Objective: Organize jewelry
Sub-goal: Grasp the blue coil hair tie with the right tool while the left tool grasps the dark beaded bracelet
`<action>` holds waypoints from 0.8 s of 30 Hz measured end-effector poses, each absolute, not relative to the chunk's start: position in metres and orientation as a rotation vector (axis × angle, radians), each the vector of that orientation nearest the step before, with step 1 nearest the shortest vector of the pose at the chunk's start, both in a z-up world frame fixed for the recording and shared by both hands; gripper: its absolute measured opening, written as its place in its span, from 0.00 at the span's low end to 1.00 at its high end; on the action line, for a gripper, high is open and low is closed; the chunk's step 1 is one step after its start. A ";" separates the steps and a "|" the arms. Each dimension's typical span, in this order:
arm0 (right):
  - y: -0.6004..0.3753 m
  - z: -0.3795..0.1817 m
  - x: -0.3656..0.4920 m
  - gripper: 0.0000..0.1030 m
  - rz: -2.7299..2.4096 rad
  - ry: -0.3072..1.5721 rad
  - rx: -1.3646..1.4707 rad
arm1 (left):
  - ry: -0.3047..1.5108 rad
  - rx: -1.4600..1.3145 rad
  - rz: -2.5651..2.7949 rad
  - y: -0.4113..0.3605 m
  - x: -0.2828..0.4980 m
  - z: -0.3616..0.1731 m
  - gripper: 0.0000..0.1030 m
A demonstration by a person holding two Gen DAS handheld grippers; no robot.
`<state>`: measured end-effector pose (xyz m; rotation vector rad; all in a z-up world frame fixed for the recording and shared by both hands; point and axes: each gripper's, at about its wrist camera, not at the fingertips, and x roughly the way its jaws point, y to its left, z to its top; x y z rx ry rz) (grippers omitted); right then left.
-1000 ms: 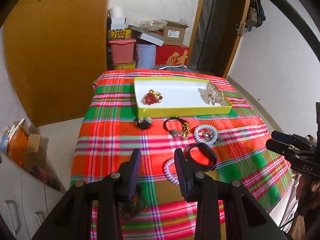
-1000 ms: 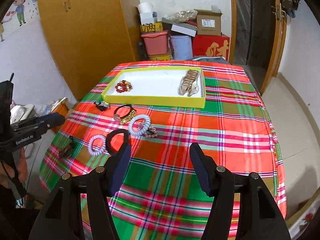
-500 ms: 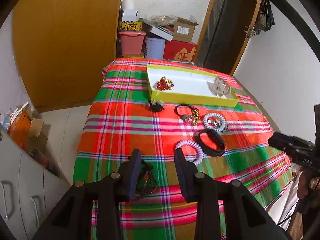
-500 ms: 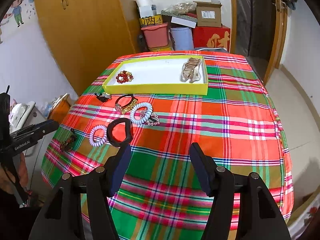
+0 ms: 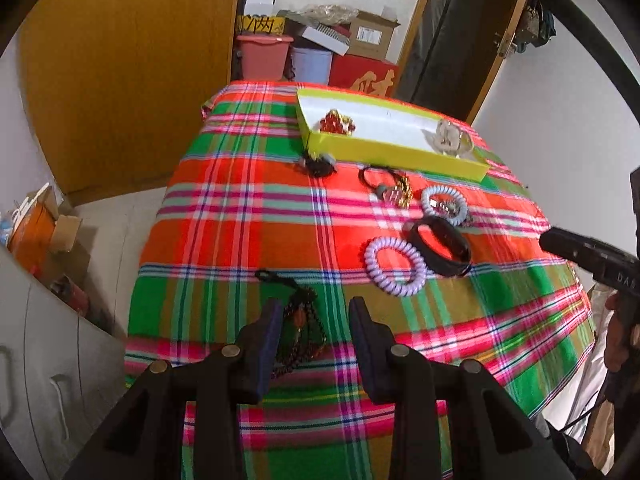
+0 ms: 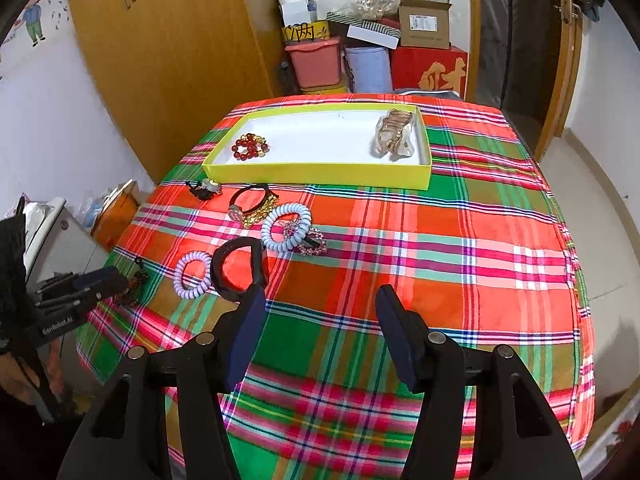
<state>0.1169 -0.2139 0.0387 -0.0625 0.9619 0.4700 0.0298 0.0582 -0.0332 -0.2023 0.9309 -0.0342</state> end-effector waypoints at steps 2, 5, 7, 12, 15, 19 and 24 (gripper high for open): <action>-0.212 0.036 0.120 0.56 0.470 0.966 -0.064 | 0.940 -0.197 -0.030 0.058 0.030 -0.038 0.33; -0.209 0.034 0.125 0.56 0.469 0.973 -0.065 | 0.946 -0.200 -0.036 0.059 0.032 -0.044 0.33; -0.205 0.032 0.130 0.56 0.471 0.974 -0.070 | 0.945 -0.189 -0.037 0.058 0.033 -0.046 0.33; -0.194 0.027 0.147 0.56 0.478 0.974 -0.081 | 0.933 -0.142 -0.017 0.056 0.037 -0.048 0.21; -0.186 0.022 0.161 0.50 0.485 0.981 -0.089 | 0.927 -0.165 -0.037 0.060 0.041 -0.047 0.07; -0.175 0.012 0.178 0.41 0.500 0.998 -0.113 | 0.921 -0.176 -0.047 0.061 0.044 -0.047 0.07; -0.163 -0.003 0.196 0.35 0.527 1.033 -0.143 | 0.913 -0.202 -0.058 0.064 0.049 -0.046 0.07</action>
